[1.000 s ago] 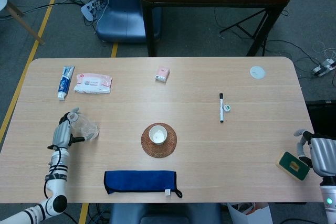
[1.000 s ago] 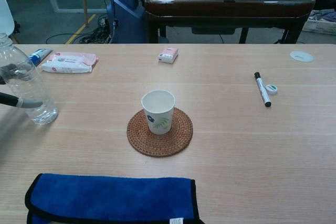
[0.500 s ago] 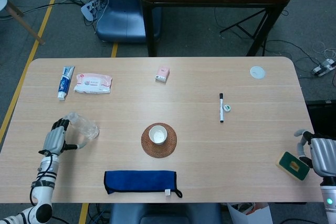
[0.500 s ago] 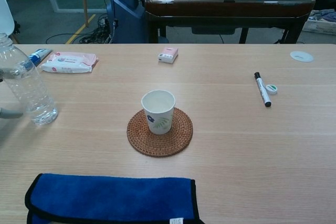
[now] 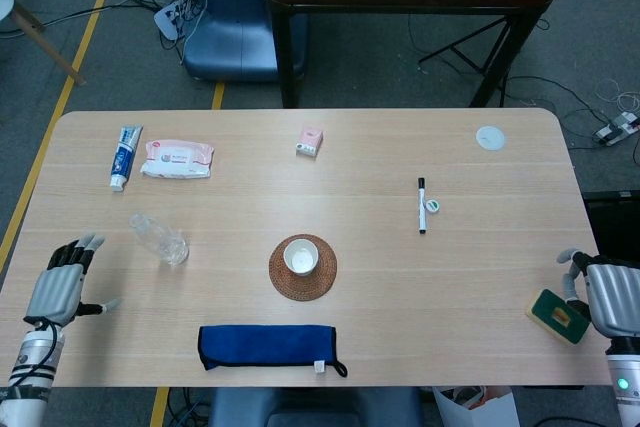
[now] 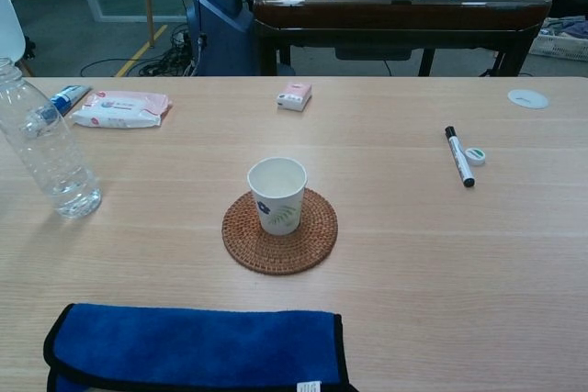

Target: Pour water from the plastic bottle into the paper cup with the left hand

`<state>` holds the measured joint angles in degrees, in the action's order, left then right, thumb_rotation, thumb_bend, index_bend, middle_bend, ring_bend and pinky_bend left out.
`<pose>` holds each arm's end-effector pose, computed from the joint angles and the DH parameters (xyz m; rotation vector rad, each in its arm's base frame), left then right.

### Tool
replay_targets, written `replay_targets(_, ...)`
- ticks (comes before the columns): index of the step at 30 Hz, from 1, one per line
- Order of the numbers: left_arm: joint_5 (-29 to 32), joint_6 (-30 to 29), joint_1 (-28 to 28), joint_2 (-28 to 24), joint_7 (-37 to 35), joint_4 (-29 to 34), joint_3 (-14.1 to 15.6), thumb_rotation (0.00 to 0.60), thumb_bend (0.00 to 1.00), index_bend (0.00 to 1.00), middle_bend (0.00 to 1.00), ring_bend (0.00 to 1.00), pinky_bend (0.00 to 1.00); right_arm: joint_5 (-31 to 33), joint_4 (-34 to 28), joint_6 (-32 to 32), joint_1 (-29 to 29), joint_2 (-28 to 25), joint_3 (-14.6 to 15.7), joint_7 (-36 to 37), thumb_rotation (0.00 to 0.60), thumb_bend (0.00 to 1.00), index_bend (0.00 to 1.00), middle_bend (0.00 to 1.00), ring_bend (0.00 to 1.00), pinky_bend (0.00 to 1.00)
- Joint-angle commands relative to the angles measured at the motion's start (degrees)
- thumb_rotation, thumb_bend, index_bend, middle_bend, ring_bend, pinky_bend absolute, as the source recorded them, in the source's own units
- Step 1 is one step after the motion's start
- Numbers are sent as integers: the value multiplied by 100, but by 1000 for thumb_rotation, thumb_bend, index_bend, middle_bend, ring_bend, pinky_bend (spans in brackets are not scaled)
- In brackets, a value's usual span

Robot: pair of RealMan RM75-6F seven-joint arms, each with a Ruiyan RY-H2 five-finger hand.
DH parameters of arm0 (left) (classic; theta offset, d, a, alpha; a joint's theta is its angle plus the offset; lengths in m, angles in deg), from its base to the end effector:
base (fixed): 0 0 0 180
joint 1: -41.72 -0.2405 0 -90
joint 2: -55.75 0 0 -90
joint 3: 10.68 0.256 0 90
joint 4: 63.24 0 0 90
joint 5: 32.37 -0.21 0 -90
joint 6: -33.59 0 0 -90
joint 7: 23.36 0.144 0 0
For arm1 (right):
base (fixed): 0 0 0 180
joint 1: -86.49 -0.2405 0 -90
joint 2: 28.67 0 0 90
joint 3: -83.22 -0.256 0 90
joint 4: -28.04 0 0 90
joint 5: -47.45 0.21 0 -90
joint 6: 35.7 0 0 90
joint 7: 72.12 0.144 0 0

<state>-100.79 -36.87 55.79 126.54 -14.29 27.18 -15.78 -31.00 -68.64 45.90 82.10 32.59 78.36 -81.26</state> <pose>-0.3209 0.2337 0.1080 -1.3858 -1.0740 -0.7086 -0.3185 -0.1837 0.1713 1.3374 -0.8891 0.7260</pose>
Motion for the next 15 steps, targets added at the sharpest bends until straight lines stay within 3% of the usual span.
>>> replay_targets(1, -603, -708, -326, -81, 467, 128, 315, 600, 51, 101, 2, 76, 284, -7, -8, 19, 2, 11, 3, -46, 600, 543, 437, 545, 503, 541)
replay_targets(3, -882, -1060, -469, -29, 722, 109, 437, 600, 51, 176, 65, 152, 359, 6, -8, 36, 5, 17, -7, -73, 600, 543, 441, 545, 503, 541)
replay_targets(5, -1059, -1286, -575, 25, 912, 70, 518, 600, 51, 328, 260, 273, 447, 20, -9, 47, 10, 17, -11, -98, 600, 543, 444, 545, 503, 541)
replay_targets(8, -1247, -1420, -629, 53, 1225, 28, 599, 600, 51, 482, 434, 370, 513, 20, -16, 57, 11, 15, -16, -113, 600, 543, 446, 545, 503, 541)
replay_targets(15, -1446, -1502, -646, 241, 1425, -183, 590, 600, 67, 545, 499, 405, 536, 48, 6, 39, 19, 1, -12, -86, 600, 542, 446, 545, 503, 541)
